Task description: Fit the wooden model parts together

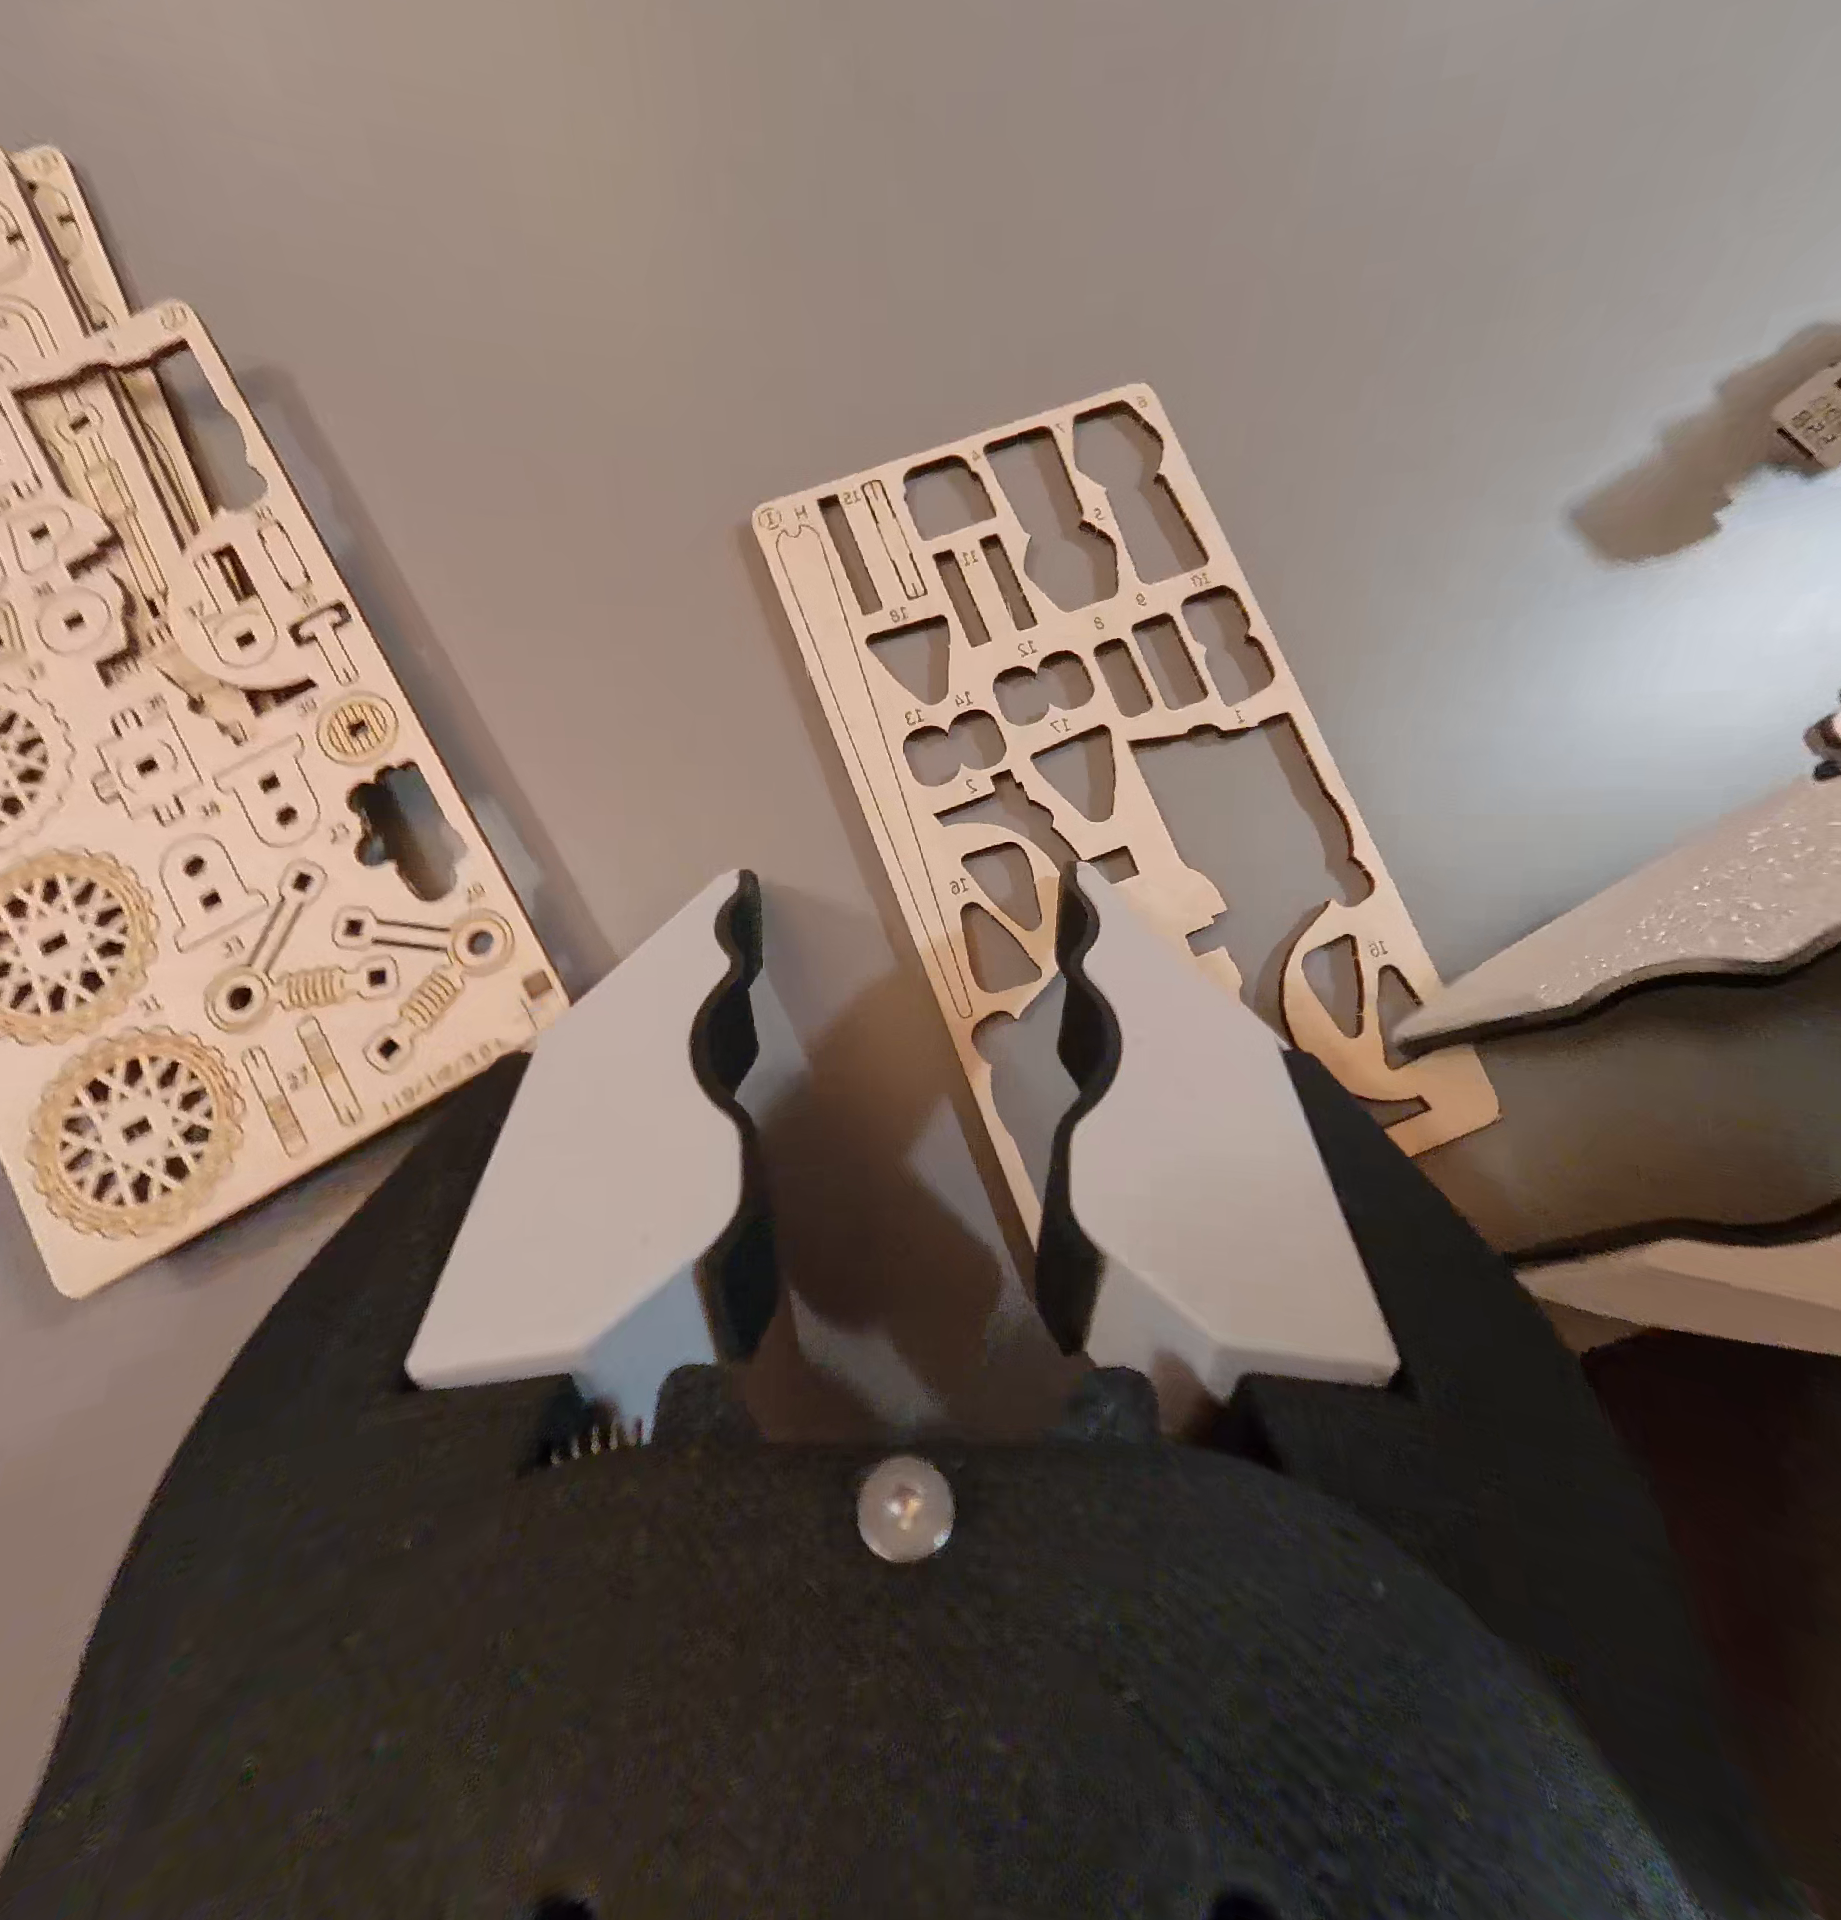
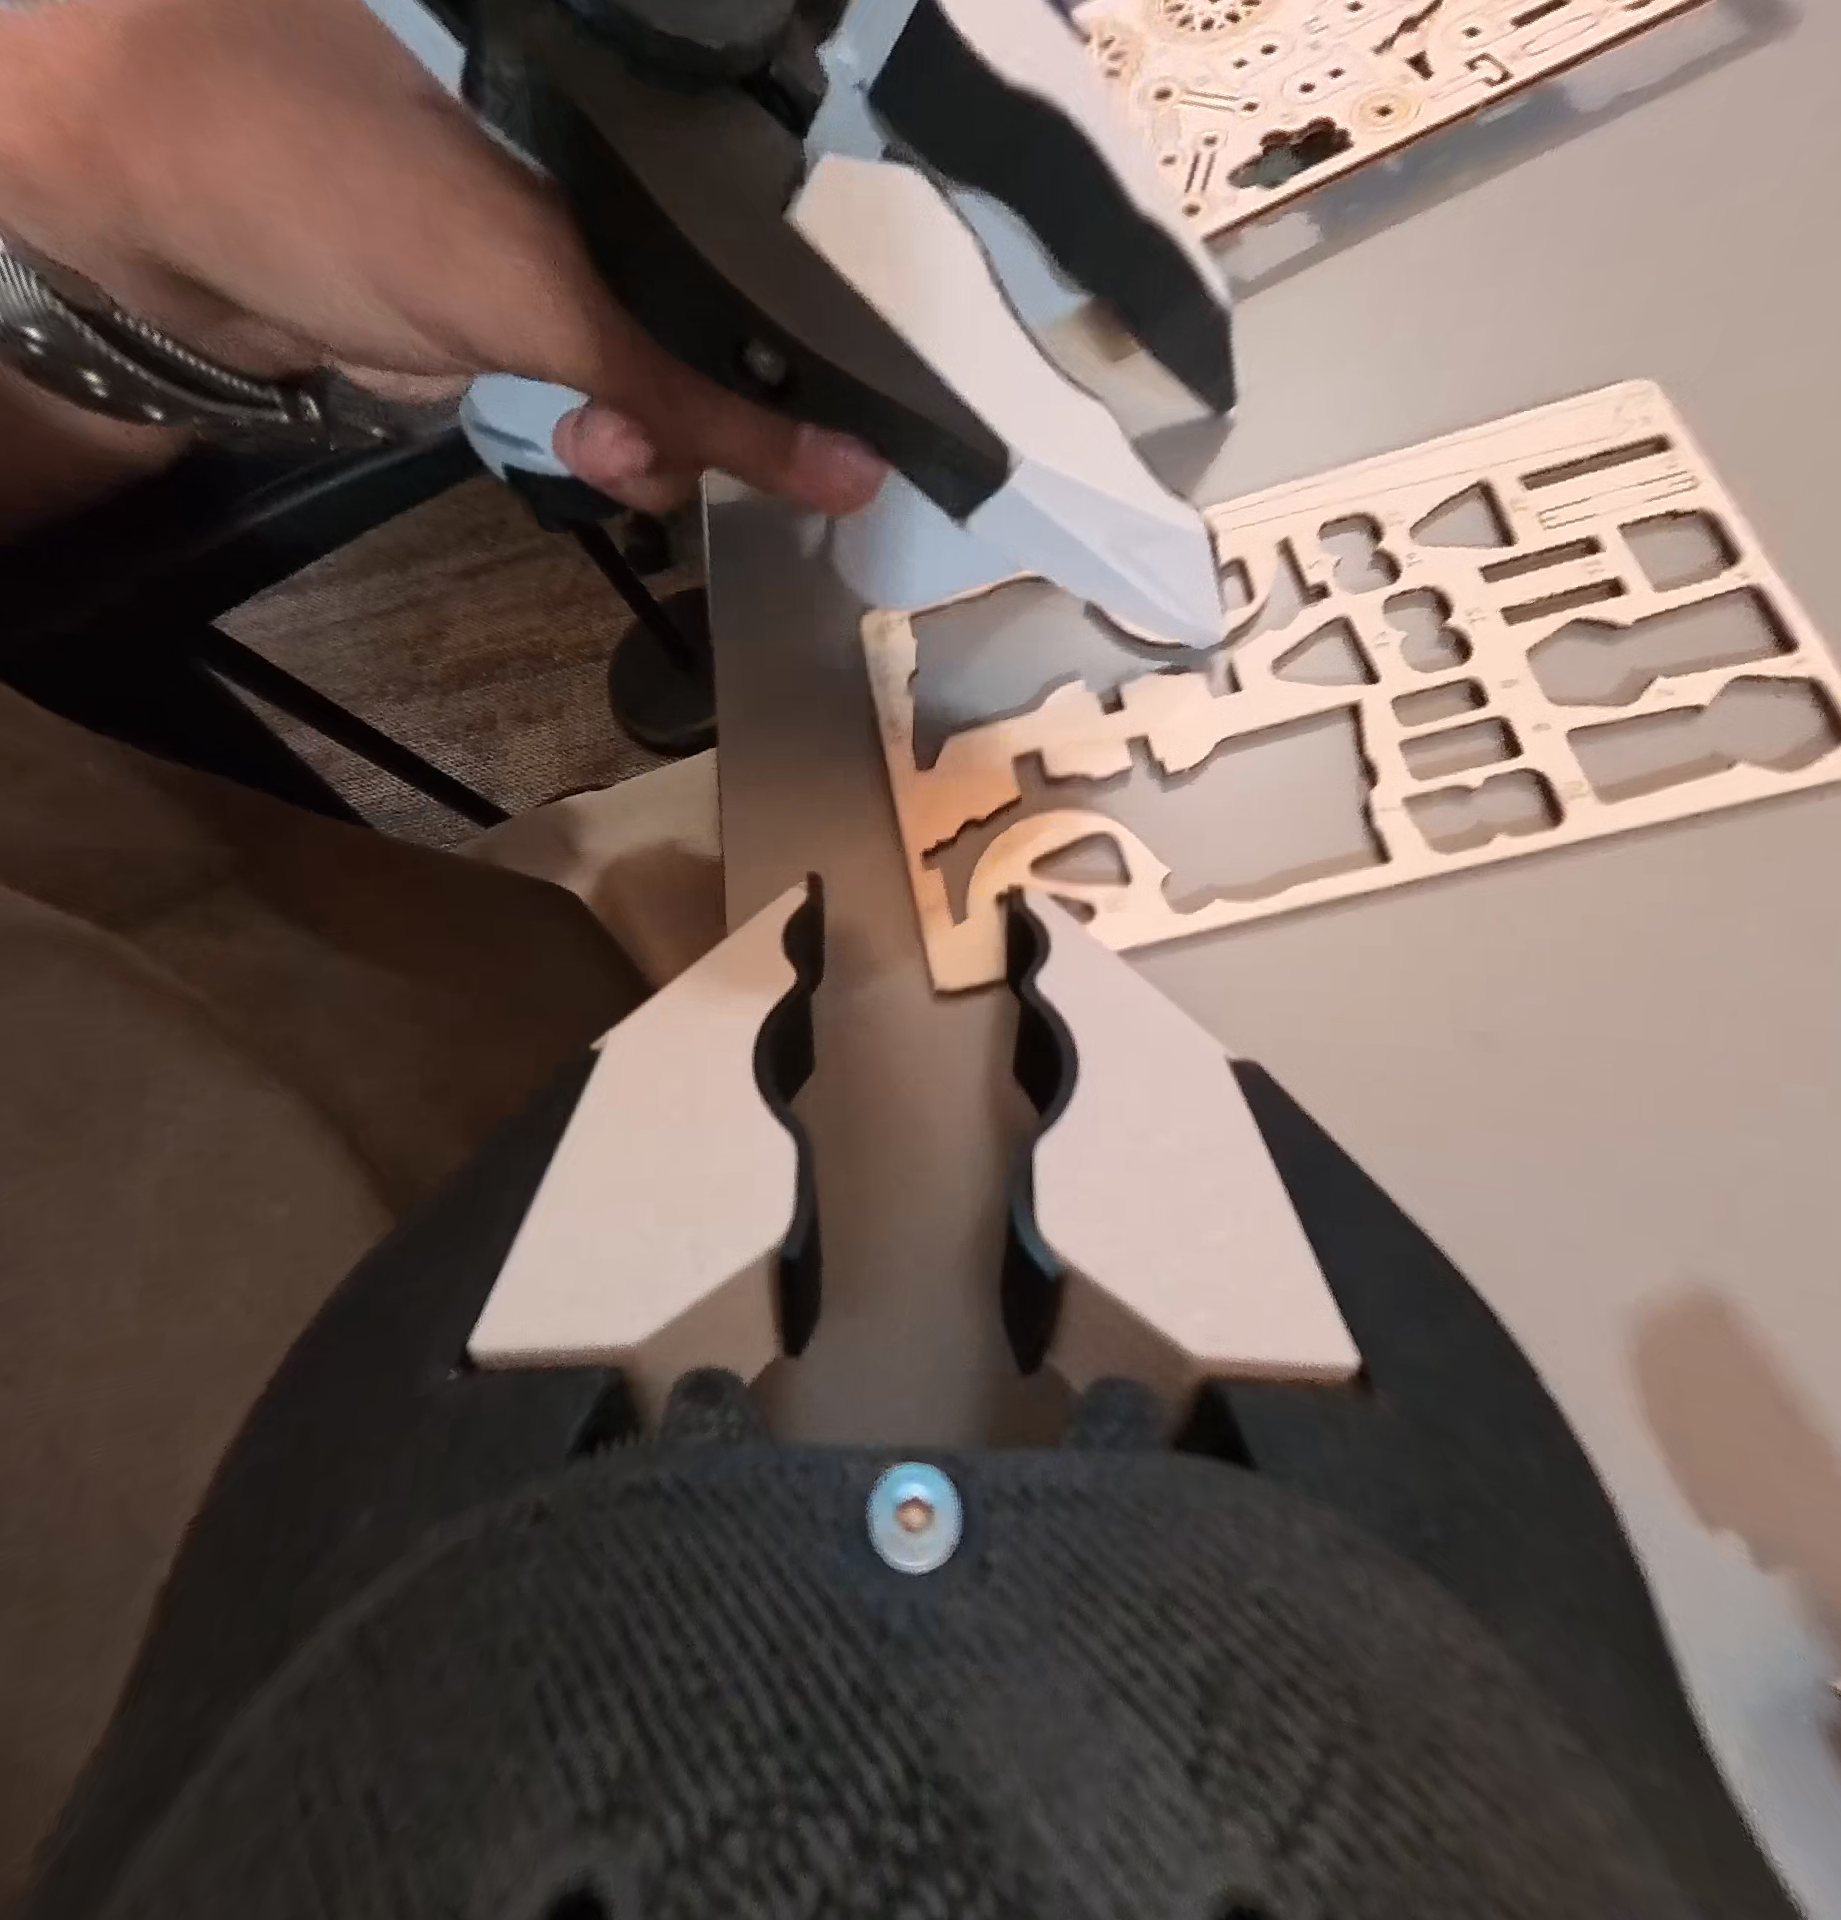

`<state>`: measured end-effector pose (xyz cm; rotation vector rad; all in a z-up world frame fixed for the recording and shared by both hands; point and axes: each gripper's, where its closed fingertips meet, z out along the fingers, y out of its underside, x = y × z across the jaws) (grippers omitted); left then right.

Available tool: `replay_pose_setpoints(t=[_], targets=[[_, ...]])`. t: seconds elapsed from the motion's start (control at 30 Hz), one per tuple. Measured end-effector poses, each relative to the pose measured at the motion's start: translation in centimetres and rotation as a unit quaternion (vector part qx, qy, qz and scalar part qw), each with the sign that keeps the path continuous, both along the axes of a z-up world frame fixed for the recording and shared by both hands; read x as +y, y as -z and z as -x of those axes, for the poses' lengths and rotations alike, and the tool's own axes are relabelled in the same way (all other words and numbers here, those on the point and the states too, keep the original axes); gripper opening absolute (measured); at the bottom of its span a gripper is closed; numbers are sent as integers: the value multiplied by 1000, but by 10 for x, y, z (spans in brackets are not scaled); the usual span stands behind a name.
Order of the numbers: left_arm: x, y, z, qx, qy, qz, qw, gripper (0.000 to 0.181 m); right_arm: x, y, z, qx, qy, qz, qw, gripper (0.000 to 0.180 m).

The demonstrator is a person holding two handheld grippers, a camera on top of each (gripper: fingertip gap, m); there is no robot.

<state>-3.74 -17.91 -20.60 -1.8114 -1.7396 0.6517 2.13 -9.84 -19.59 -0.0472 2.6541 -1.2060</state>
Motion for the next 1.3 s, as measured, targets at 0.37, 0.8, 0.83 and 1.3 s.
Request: replay_pose_setpoints(t=[0.37,0.8,0.83,1.3], targets=[[18,-1,-17,-3,21,-29,999,57,0,6,62,71,140,-6,988,40],[44,-5,-26,-9,70,-103,992,54,-5,8,69,98,165,-11,981,39],[46,-6,-27,-9,71,-113,991,54,-5,8,69,100,168,-12,981,40],[50,-16,-25,2,50,-230,972,58,0,8,83,93,201,-14,975,16]])
